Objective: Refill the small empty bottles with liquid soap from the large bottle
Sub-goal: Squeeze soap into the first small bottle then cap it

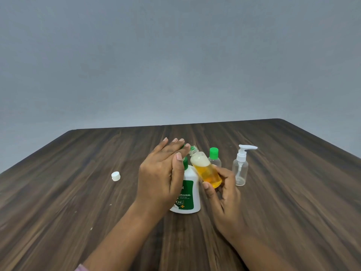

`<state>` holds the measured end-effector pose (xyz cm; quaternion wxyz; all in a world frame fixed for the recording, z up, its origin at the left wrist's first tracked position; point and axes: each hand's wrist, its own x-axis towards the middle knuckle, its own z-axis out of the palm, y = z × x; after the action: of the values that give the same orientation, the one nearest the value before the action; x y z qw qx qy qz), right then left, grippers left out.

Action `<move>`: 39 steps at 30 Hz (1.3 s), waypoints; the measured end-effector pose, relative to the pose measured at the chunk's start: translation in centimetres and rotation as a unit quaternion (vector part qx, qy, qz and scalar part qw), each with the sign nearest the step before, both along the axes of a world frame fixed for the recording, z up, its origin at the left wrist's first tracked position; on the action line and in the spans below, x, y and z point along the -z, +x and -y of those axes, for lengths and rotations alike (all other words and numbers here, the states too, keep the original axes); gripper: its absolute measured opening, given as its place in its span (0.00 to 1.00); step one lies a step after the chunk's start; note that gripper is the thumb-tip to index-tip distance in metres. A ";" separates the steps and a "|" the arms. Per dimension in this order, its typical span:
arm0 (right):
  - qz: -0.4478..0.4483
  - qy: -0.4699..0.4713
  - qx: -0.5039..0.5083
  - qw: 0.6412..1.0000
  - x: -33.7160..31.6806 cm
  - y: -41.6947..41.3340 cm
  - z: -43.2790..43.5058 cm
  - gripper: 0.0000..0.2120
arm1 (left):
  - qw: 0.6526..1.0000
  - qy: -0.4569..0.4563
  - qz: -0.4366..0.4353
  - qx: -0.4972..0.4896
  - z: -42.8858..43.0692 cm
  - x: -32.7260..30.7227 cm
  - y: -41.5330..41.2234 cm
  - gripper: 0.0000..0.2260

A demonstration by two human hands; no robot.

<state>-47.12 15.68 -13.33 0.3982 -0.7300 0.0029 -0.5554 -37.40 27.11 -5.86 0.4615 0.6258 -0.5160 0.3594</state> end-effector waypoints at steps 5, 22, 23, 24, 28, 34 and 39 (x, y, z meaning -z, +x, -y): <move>-0.002 -0.005 0.010 1.000 -0.4 -0.2 -0.3 0.14 | 1.000 -0.012 -0.020 0.006 0.3 1.2 -0.3 0.20; -0.004 0.006 -0.011 1.000 0.1 -0.1 -0.2 0.13 | 1.000 -0.011 -0.016 0.002 0.2 0.5 -0.4 0.19; -0.006 0.003 -0.011 1.000 0.0 -0.2 -0.2 0.13 | 1.000 -0.015 -0.018 0.006 0.3 0.7 -0.4 0.19; -0.010 0.001 -0.008 1.000 0.1 -0.2 -0.2 0.12 | 1.000 -0.020 -0.018 0.008 0.3 1.0 -0.4 0.19; -0.022 -0.006 -0.003 1.000 0.0 -0.4 -0.1 0.10 | 0.999 -0.025 -0.018 0.012 0.3 1.7 -0.2 0.20; -0.012 0.003 -0.005 1.000 -0.4 -0.3 -0.5 0.15 | 0.999 -0.021 -0.025 0.020 0.2 1.3 -0.1 0.20; -0.011 0.007 -0.020 1.000 -0.2 -0.3 -0.3 0.11 | 0.999 -0.009 -0.044 0.022 0.0 0.1 -0.3 0.19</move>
<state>-47.43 16.02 -13.13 0.4139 -0.7331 -0.0034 -0.5398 -37.65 27.07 -6.01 0.4972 0.6255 -0.5054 0.3256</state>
